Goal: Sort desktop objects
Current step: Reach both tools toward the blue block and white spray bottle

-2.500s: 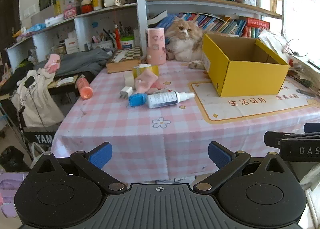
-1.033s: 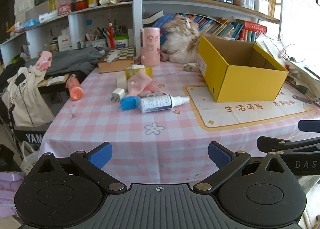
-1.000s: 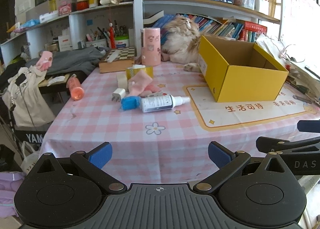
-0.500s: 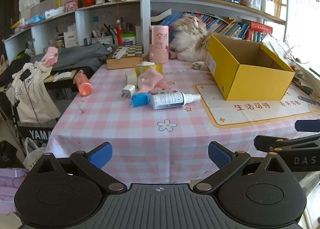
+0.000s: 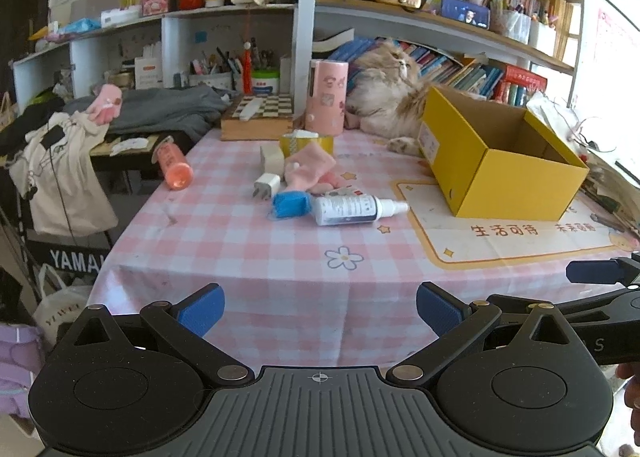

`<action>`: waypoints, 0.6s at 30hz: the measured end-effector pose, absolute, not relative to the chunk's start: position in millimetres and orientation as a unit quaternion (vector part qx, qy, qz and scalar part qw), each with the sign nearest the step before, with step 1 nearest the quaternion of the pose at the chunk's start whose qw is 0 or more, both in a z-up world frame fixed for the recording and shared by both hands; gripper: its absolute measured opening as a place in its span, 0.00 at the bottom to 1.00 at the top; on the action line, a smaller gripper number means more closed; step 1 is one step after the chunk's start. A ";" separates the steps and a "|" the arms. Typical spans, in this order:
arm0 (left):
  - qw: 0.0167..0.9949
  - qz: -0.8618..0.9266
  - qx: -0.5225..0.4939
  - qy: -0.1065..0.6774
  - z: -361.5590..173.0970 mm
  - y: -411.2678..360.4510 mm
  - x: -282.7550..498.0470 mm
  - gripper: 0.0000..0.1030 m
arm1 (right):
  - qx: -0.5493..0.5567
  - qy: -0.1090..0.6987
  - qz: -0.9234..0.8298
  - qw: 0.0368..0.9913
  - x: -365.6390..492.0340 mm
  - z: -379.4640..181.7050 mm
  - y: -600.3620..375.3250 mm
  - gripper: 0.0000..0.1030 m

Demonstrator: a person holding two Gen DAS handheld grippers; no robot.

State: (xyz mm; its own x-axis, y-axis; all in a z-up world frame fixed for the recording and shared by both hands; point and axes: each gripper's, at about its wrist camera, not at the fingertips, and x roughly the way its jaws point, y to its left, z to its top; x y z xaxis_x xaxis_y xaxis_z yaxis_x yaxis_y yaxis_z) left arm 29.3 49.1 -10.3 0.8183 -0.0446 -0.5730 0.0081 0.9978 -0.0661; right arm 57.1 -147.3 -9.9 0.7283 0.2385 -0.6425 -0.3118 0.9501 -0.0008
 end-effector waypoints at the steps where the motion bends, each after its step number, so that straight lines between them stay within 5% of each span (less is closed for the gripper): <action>1: 0.952 -0.013 -0.034 0.304 -11.0 50.8 30.4 1.00 | -0.056 0.339 0.150 0.927 58.2 -10.3 -146.0 1.00; 18: 0.941 0.023 -0.094 0.325 -19.1 67.7 79.0 1.00 | -0.122 0.330 0.218 0.910 106.7 -12.6 -118.4 1.00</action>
State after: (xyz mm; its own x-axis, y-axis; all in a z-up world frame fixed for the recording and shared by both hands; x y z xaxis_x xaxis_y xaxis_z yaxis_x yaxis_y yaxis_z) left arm 79.0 67.7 -19.1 0.7875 -0.0184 -0.6161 -0.1044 0.9811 -0.1627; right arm 106.7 -118.3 -12.6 0.6869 0.3174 -0.6537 -0.4778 0.8750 -0.0773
